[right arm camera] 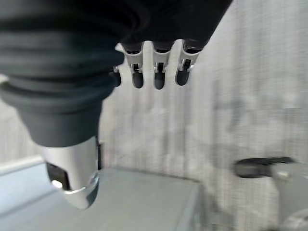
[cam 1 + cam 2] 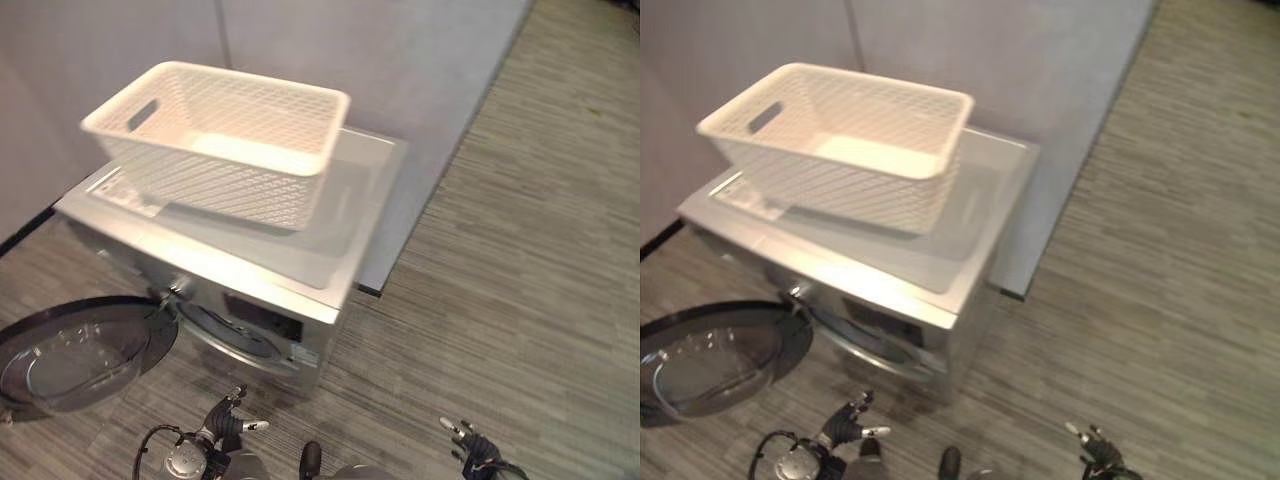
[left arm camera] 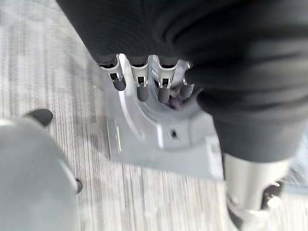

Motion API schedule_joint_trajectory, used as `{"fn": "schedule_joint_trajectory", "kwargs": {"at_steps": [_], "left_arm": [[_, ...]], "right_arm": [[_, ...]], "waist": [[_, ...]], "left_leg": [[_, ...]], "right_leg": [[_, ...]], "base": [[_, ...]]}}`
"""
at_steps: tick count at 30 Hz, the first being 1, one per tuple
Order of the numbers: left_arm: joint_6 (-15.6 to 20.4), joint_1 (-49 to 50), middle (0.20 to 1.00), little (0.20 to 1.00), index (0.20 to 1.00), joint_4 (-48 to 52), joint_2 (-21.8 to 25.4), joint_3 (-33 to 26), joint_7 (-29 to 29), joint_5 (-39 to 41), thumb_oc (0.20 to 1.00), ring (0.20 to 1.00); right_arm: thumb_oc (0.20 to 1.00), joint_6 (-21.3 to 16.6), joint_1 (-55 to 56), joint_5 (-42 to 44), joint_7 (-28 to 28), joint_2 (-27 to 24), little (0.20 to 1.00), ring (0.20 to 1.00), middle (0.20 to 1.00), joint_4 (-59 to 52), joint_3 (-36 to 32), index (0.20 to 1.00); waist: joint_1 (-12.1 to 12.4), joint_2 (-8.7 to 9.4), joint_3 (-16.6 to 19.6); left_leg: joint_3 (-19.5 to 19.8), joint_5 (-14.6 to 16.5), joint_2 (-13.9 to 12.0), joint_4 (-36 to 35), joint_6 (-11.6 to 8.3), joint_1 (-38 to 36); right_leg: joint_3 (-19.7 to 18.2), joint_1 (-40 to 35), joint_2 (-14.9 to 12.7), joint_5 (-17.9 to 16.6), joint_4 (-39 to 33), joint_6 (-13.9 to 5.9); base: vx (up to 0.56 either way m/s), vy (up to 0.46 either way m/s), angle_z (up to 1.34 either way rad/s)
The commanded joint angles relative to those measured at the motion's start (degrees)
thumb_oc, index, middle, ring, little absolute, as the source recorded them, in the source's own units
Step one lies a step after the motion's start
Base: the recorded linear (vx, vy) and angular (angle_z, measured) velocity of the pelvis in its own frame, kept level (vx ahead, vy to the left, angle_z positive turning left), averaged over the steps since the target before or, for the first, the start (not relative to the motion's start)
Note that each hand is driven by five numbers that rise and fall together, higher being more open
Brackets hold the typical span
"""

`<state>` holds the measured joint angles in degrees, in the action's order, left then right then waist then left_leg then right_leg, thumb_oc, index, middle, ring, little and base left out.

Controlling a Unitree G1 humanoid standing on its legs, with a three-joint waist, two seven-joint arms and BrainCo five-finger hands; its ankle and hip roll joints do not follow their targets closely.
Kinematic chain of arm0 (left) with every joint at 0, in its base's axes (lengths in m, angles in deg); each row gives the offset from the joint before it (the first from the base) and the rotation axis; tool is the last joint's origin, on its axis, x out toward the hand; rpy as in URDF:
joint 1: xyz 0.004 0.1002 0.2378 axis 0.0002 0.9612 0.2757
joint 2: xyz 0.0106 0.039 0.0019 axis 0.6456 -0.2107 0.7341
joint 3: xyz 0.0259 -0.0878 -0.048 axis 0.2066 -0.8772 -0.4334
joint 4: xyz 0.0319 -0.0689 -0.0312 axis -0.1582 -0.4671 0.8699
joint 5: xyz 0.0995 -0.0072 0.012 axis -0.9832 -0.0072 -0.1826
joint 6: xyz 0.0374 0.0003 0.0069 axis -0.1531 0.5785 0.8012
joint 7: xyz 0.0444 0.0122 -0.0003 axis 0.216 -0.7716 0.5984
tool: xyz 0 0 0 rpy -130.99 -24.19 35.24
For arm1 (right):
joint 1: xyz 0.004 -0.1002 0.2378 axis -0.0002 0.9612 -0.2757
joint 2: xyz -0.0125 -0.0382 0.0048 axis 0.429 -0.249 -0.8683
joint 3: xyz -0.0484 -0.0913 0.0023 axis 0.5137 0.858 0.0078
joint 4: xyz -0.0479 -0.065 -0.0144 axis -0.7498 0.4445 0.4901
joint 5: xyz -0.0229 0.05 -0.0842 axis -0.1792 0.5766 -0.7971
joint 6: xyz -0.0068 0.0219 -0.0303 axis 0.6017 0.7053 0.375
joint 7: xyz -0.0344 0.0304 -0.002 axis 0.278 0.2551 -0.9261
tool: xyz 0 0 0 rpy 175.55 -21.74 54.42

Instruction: Grab the laundry basket,head to the washer,open it,put in the laundry and shut it.

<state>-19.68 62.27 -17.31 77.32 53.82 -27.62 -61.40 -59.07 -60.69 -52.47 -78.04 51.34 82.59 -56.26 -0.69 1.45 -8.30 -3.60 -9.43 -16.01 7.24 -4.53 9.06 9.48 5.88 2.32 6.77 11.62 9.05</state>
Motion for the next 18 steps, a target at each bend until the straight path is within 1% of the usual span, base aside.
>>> {"fn": "schedule_joint_trajectory", "kwargs": {"at_steps": [1, 2, 3, 4, 7, 11, 13, 14, 17, 18], "left_arm": [[1.9, -2.3, 1.0, 1.0, 1.0, 3.9, 2.2, -0.5, 0.6, 0.5, 1.0, 1.0], [1.8, -2.9, 1.0, 1.0, 1.0, 3.9, 2.1, -0.3, 0.3, 0.7, 1.0, 1.0], [1.9, -3.2, 1.0, 1.0, 1.0, 4.1, 2.0, -0.2, 0.3, 0.7, 1.0, 1.0], [1.8, -3.4, 1.0, 1.0, 1.0, 4.2, 2.0, -0.2, 0.3, 0.8, 1.0, 1.0], [1.6, -4.0, 1.0, 1.0, 1.0, 5.0, 2.2, 0.2, 0.7, 0.5, 1.0, 1.0], [1.6, -4.6, 1.0, 1.0, 1.0, 4.3, 3.1, 0.8, 0.7, -0.5, 1.0, 1.0], [1.5, -5.1, 1.0, 1.0, 1.0, 4.4, 3.5, 0.8, 0.5, -0.5, 1.0, 1.0], [1.5, -5.5, 1.0, 1.0, 1.0, 4.0, 3.5, 0.1, 0.0, -0.1, 1.0, 1.0], [1.5, -5.5, 1.0, 1.0, 1.0, 4.1, 3.7, -0.3, -0.1, 0.2, 1.0, 1.0], [1.4, -6.5, 1.0, 1.0, 1.0, 4.2, 4.7, -0.3, -1.1, 1.2, 1.0, 1.0]], "right_arm": [[1.0, -0.7, 1.0, -1.1, -0.1, 0.1, 1.0, 1.0, 1.0, 1.7, -0.4, 1.0], [1.0, -0.5, 0.9, -1.1, -0.2, 0.3, 1.0, 1.0, 1.0, 2.7, -0.7, 1.0], [1.0, -0.4, 0.9, -1.7, -0.3, 0.3, 1.0, 1.0, 1.0, 3.2, -0.7, 1.0], [1.0, -0.4, 0.8, -2.1, -0.3, 0.4, 1.0, 1.0, 1.0, 3.6, -0.6, 1.0], [1.0, -0.2, 0.7, -2.4, -0.4, 0.8, 1.0, 1.0, 1.0, 4.2, -1.2, 1.0], [1.0, 0.2, 0.6, -2.4, -0.1, 1.4, 1.0, 1.0, 1.0, 3.4, -1.8, 1.0], [1.0, 0.3, 0.1, -3.3, 0.0, 1.9, 1.0, 1.0, 1.0, 3.7, -1.2, 1.0], [1.0, 0.4, -1.7, -4.9, 0.1, 2.4, 1.0, 1.0, 1.0, 4.2, 0.3, 1.0], [1.0, 0.6, -2.6, -5.4, 0.4, 2.8, 1.0, 1.0, 1.0, 4.3, 1.1, 1.0], [1.0, 0.7, -3.6, -5.6, 0.7, 3.4, 1.0, 1.0, 1.0, 3.6, 2.5, 1.0]], "waist": [[-0.4, 2.03, 0.5], [-0.5, 2.1, 0.0], [-0.6, 2.1, 0.0], [-0.6, 2.11, 0.0], [-1.0, 1.8, 0.4], [-1.4, 1.26, 0.9], [-1.2, 1.41, 0.8], [-0.4, 1.26, 0.2], [0.1, 1.14, 0.2], [0.6, 0.82, -1.1]], "left_leg": [[-0.5, -0.3, 0.7, 1.4, 0.78, 1.5], [2.0, 0.3, 2.9, 3.7, 0.85, 2.8], [2.1, 1.3, 3.6, 4.4, 0.95, 2.9], [2.0, 1.9, 3.8, 5.1, 0.98, 3.0], [1.1, 3.9, 4.0, 4.3, 1.1, 2.1], [-0.6, 8.2, 4.9, 2.4, 1.58, -1.9], [-1.2, 8.9, 5.3, 1.8, 1.92, -2.7], [-1.9, 10.2, 5.7, 0.6, 2.55, -4.4], [-2.4, 9.9, 5.6, -0.8, 2.81, -5.2], [-1.0, 9.1, 4.8, -1.5, 2.8, -5.2]], "right_leg": [[-1.8, -10.8, -1.6, 0.1, -13.6, -9.23], [-1.9, -10.9, -1.9, 0.0, -13.4, -9.15], [-1.8, -11.0, -2.2, 0.0, -13.4, -9.31], [-1.8, -11.1, -2.2, -0.1, -13.3, -9.37], [-2.0, -11.0, -2.8, 0.3, -12.3, -9.68], [-2.5, -10.9, -4.9, 0.4, -10.0, -11.17], [-2.9, -10.0, -5.6, 0.1, -8.8, -11.65], [-2.7, -8.1, -6.1, 0.0, -6.1, -12.36], [-2.2, -6.7, -6.3, -0.1, -4.3, -12.7], [-5.3, -3.2, -6.9, 1.6, 4.4, -14.57]], "base": [[-0.03, 0.035, -0.25], [-0.04, 0.063, 0.09], [-0.05, 0.086, -0.15], [-0.01, 0.088, -0.02], [0.04, 0.128, 0.02], [0.08, 0.186, -0.03], [0.01, 0.16, -0.18], [-0.04, 0.123, -0.24], [-0.07, 0.02, -0.57], [-0.09, -0.079, -0.26]]}}
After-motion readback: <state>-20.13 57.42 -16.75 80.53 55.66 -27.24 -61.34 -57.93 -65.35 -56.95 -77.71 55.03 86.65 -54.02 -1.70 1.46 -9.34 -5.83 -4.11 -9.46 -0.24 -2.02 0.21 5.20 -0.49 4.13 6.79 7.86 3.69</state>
